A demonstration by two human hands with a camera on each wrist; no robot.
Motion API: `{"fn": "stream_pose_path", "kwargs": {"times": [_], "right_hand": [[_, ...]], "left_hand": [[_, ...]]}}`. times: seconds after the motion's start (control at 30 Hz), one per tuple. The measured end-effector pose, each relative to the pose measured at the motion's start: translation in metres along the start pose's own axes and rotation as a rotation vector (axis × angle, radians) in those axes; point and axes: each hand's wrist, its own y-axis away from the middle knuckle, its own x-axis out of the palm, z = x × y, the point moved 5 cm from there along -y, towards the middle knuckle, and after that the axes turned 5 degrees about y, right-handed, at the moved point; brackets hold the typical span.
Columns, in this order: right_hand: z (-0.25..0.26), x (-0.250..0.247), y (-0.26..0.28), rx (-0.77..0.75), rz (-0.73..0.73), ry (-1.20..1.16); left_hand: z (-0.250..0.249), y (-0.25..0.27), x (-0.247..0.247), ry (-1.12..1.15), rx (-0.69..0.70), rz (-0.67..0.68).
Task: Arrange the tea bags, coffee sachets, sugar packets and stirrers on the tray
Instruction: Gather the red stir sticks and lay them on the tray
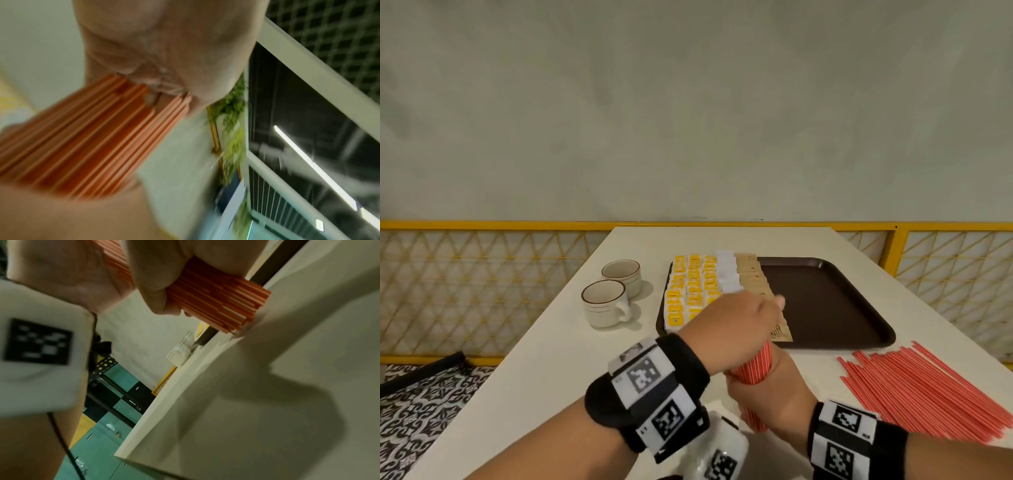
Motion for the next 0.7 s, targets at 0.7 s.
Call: {"fn": "stream_pose_path", "kwargs": {"times": [0.7], "right_hand": [[0.019, 0.007, 0.003, -0.202, 0.100, 0.694]], "left_hand": [[0.000, -0.003, 0.024, -0.523, 0.170, 0.106]]}}
